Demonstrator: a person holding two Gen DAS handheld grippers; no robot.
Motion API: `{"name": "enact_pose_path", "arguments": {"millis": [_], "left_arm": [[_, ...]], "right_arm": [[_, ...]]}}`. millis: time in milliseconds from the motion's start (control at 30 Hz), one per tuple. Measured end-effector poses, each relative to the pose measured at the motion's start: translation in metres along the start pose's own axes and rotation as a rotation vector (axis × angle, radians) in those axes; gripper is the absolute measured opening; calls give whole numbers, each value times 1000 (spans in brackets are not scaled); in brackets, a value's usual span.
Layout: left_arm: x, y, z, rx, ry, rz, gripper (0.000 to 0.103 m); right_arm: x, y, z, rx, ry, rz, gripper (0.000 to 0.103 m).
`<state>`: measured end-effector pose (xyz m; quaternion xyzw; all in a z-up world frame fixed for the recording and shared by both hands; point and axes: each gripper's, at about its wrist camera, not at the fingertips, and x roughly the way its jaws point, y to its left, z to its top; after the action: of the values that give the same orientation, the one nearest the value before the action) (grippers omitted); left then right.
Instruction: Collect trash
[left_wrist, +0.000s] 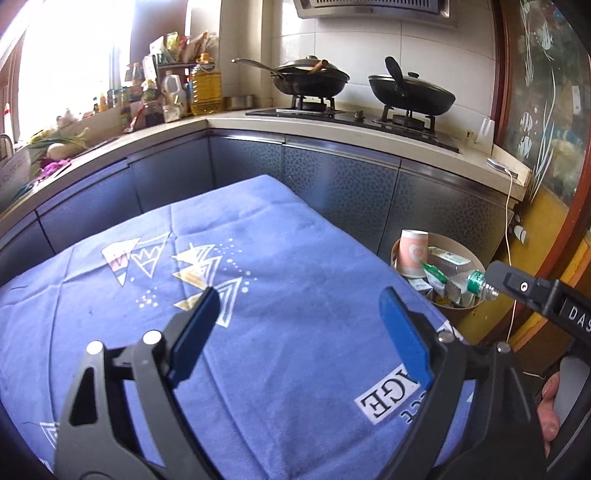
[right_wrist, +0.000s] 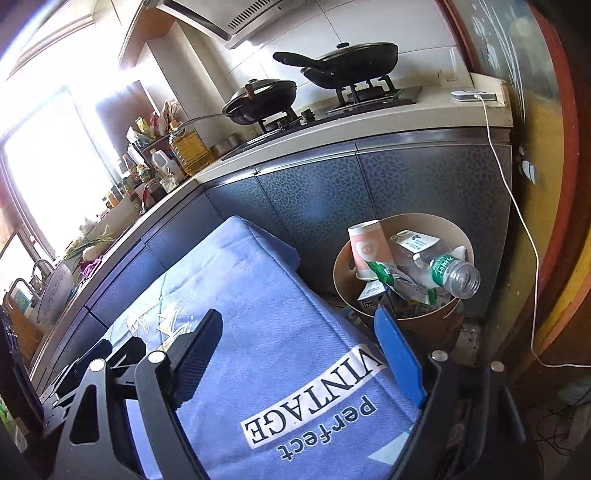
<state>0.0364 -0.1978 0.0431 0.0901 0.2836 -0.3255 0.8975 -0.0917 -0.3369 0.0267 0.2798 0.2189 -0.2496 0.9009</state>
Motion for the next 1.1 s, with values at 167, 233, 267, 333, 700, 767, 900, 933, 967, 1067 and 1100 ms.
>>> {"name": "enact_pose_path", "arguments": {"millis": [167,233,267,333,700,767,900,933,967,1067,1100], "left_arm": [[-9,9,-4,1,-12,9,97],[-11,12,-6,-7,-8,3,97],[-12,13,-6,-12,-4,0,97],[-12,14,-7,-25,9,-5,97],[-15,35,-18,-88,29,95,97],[-16,39,-19,-96,32,107,97],[-18,43,-23,-102,27,114,97],[-18,44,-23,-104,24,119,97],[-19,44,-24,-106,21,124,97],[-22,46,-26,-112,8,143,97],[-23,46,-26,-111,5,151,97]], "right_arm": [[-3,13,0,-22,-13,-19,89],[-4,17,0,-26,-14,-21,90],[-5,18,0,-29,-12,-20,90],[-6,19,0,-35,-14,-20,90],[3,37,-8,-89,17,3,91],[5,41,-9,-90,20,9,91],[7,47,-9,-93,23,18,91],[7,49,-10,-96,22,19,91],[8,51,-10,-100,22,20,91],[10,58,-12,-120,19,18,91],[10,60,-13,-130,18,17,91]]}}
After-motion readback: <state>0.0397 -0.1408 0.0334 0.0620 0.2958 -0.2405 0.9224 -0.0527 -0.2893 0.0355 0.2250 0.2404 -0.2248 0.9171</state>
